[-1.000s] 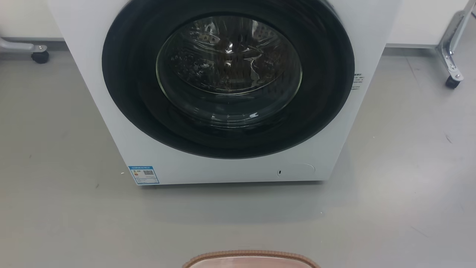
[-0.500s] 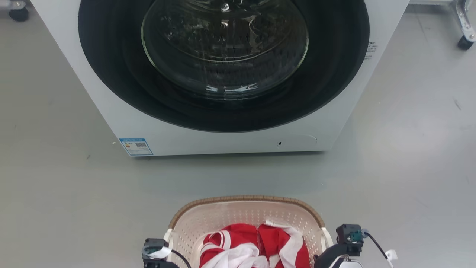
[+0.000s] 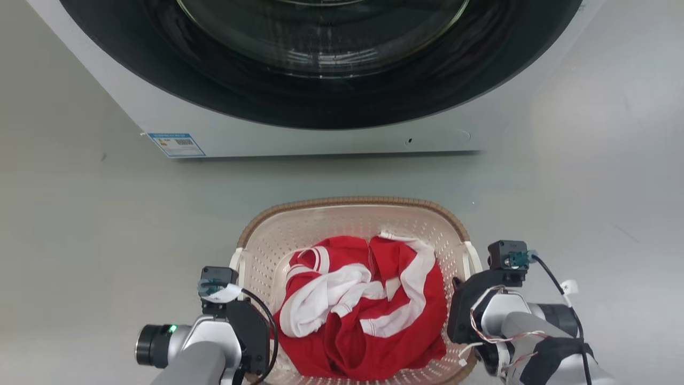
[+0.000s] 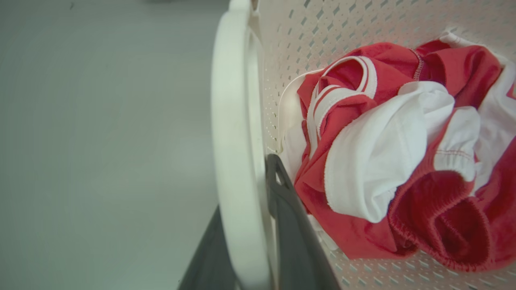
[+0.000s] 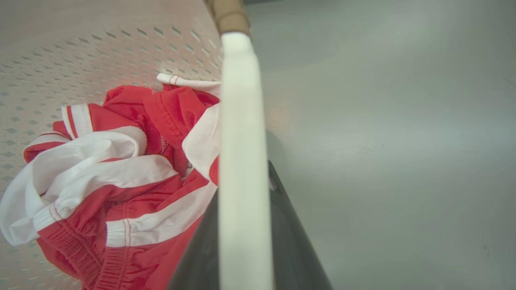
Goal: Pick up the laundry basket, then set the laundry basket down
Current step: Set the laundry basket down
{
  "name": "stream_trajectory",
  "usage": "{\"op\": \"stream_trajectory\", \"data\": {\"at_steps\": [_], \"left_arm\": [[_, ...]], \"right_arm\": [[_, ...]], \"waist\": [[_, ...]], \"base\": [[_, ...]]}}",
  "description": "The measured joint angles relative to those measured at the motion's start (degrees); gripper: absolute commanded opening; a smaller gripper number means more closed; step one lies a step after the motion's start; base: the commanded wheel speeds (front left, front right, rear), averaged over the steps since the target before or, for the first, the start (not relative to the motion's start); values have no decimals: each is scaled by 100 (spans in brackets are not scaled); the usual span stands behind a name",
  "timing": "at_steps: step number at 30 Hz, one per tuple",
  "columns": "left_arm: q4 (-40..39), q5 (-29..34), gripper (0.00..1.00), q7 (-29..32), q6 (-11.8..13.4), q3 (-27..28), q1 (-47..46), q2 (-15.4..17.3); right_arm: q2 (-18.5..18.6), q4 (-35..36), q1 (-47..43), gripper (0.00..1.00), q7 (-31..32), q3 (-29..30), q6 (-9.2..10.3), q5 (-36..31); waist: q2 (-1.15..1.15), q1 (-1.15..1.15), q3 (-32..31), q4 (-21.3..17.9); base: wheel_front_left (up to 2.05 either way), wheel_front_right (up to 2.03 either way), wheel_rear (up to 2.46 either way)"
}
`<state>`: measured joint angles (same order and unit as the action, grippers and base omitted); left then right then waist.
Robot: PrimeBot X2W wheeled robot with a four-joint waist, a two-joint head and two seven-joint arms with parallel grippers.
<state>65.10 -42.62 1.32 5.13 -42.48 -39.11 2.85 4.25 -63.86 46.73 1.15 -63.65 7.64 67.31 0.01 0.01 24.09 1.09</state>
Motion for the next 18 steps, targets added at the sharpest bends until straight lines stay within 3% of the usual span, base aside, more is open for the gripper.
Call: {"op": "stream_trajectory", "data": {"at_steps": [18], "left_arm": [[-40, 60, 0, -141, 43, 134, -1096, 49]], "right_arm": [[-1, -285, 1280, 0, -172, -5, -8, -291]], "waist": [[1, 0, 1445, 39]], "base": [[0, 0, 0]]}}
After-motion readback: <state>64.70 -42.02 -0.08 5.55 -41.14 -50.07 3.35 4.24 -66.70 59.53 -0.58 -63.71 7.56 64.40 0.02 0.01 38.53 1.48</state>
